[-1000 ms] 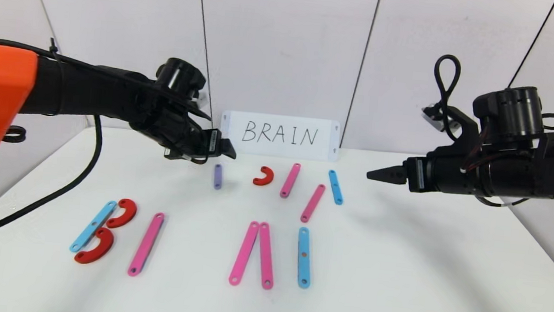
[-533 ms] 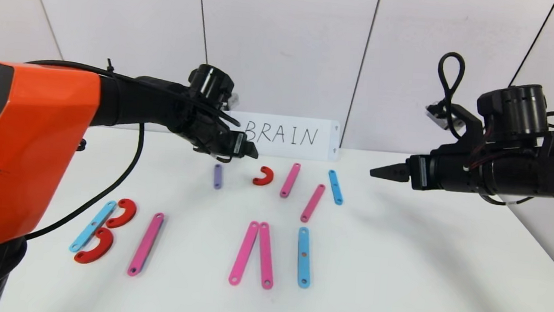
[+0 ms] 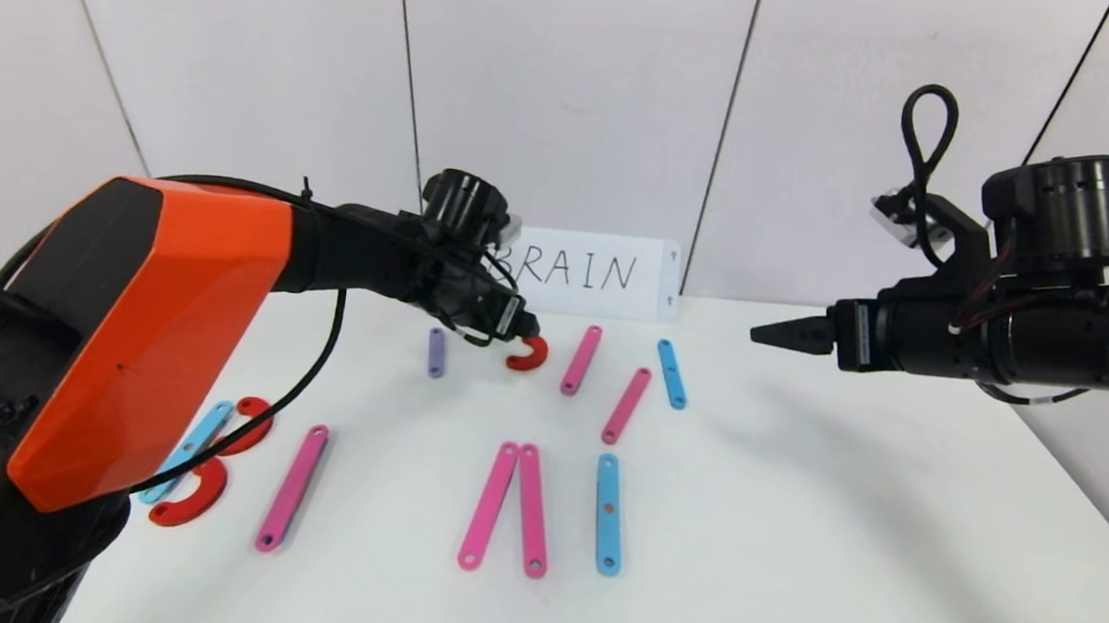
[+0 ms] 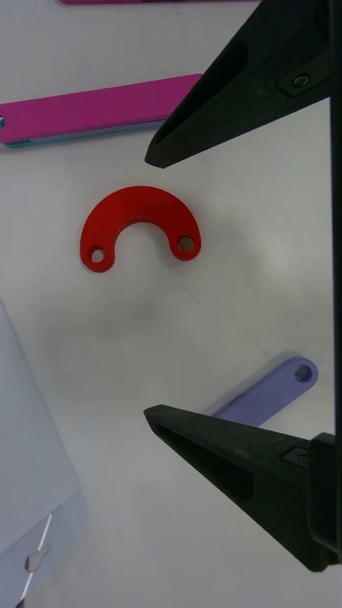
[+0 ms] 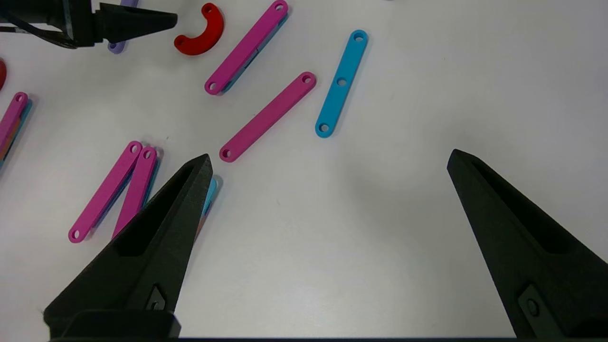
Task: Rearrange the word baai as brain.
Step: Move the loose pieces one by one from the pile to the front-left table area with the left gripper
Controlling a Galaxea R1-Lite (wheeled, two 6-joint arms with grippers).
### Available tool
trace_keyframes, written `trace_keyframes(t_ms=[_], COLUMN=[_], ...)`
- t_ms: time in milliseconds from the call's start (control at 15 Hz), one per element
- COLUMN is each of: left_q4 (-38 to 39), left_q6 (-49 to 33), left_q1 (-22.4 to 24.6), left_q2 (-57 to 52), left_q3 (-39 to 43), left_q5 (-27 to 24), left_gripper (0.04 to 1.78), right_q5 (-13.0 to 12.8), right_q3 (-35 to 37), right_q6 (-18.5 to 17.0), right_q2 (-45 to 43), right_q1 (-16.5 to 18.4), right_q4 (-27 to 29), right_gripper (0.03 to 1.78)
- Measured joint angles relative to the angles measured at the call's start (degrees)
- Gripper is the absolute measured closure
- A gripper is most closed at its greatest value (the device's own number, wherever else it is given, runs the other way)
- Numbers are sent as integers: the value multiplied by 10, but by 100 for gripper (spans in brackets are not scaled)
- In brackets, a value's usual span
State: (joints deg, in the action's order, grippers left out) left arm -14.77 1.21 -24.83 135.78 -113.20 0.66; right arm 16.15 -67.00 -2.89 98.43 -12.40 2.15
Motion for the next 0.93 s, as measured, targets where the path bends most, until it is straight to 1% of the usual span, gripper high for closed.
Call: trace_keyframes(t_ms=[267, 467, 733, 933], left_q4=[26, 63, 64, 63], left_q6=[4, 2, -5, -24], left_q1=[-21, -26, -33, -42], left_q2=[23, 39, 48, 53], left_q3=[0, -1, -1, -1], left_q5=[19, 52, 55, 55], left_gripper=[7, 7, 7, 7], right_q5=[-1, 0, -1, -1], right_q3=[0, 1, 1, 1], right_q6=[0, 0, 0, 0], right_q2=[-5, -7, -6, -5], right_q1=[0, 0, 0, 0], right_q4=[0, 0, 0, 0], right_gripper=[8, 8, 8, 8])
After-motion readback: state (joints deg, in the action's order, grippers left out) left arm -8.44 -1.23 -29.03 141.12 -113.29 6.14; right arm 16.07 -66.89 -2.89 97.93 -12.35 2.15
